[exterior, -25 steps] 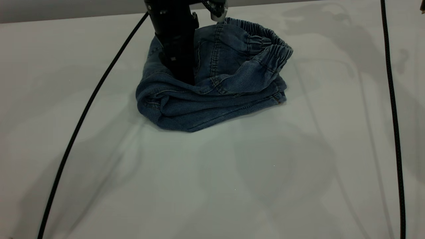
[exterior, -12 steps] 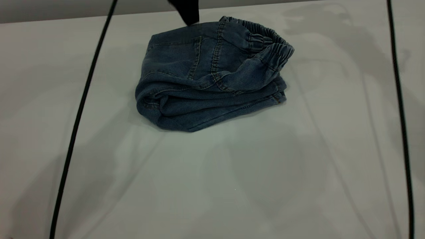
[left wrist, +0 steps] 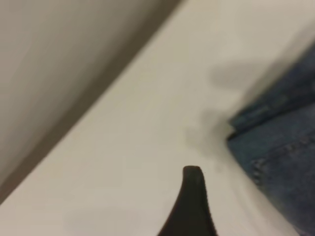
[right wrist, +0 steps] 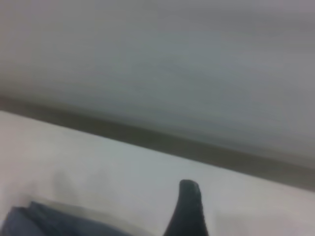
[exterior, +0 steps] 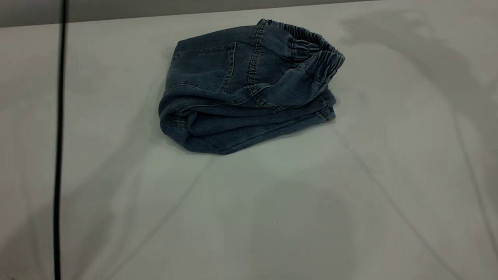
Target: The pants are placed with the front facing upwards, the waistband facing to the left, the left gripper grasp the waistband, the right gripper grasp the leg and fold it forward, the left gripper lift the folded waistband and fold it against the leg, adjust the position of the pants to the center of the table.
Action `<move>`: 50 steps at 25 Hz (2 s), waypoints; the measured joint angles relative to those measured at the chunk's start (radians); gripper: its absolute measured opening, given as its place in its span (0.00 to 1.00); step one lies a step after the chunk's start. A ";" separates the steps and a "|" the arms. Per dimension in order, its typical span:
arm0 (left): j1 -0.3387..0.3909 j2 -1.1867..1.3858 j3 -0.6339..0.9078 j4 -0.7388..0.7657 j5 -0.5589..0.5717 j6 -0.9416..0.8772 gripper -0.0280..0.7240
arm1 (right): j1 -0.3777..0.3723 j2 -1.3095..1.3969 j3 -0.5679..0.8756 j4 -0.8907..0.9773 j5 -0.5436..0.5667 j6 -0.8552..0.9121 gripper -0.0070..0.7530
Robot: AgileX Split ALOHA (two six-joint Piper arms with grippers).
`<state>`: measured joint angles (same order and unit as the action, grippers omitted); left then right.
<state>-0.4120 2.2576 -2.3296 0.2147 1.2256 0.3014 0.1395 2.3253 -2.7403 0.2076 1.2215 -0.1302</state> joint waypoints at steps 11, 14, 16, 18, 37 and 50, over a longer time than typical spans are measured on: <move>0.001 -0.323 0.018 0.021 0.000 -0.238 0.78 | 0.000 -0.396 0.346 0.001 0.001 0.052 0.69; 0.001 -0.410 0.018 0.009 0.000 -0.294 0.78 | 0.000 -0.505 0.453 0.003 0.001 0.052 0.69; 0.001 -0.467 0.024 -0.027 -0.001 -0.309 0.78 | 0.000 -0.576 0.530 0.021 0.001 0.052 0.69; 0.001 -0.522 0.051 -0.064 -0.001 -0.301 0.78 | 0.000 -0.654 0.601 0.045 0.001 0.051 0.69; 0.000 -1.267 0.895 -0.114 -0.005 -0.309 0.78 | 0.000 -1.245 1.302 0.244 -0.002 -0.011 0.69; 0.000 -1.672 1.325 -0.186 -0.006 -0.318 0.78 | 0.000 -1.687 1.755 0.219 -0.001 -0.060 0.69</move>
<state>-0.4116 0.5859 -1.0045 0.0292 1.2194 -0.0164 0.1395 0.6383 -0.9853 0.4264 1.2209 -0.1904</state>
